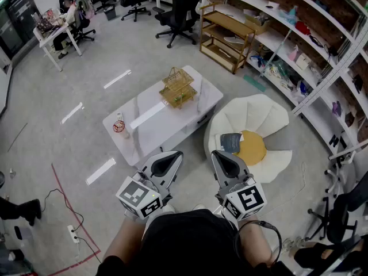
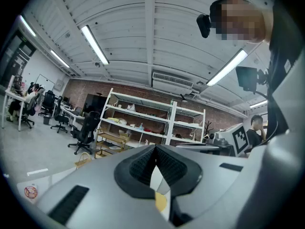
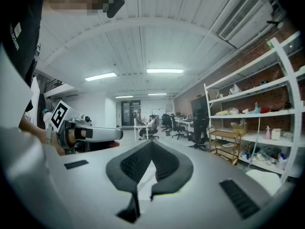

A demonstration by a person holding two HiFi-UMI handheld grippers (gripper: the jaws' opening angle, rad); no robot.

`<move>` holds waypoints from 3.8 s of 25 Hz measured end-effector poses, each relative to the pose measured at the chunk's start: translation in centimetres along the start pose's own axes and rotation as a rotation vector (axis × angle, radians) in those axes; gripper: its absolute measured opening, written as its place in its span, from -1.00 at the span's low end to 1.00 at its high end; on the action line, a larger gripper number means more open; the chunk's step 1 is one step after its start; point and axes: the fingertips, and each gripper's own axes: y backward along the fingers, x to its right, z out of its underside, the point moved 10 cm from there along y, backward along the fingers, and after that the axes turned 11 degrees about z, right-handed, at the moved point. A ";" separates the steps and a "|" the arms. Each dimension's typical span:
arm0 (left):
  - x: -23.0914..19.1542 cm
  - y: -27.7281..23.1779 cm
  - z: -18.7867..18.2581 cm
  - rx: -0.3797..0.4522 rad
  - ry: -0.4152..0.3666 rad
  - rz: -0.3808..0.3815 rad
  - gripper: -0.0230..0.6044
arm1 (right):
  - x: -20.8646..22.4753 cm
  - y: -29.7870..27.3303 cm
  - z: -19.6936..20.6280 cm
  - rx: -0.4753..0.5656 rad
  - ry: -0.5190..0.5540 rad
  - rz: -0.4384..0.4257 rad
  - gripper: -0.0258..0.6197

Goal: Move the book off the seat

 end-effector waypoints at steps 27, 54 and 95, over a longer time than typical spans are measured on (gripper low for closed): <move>4.1 -8.8 1.8 -0.043 -0.013 0.048 -0.91 | 7.9 4.9 2.6 -0.004 -0.011 0.028 -0.87; -6.8 -14.3 1.7 -0.038 0.063 0.061 -0.91 | 13.1 -3.8 3.4 -0.069 -0.004 0.066 -0.87; -27.7 -17.2 -0.5 -0.112 0.123 0.274 -0.91 | 12.0 -23.3 2.6 -0.140 0.019 0.249 -0.87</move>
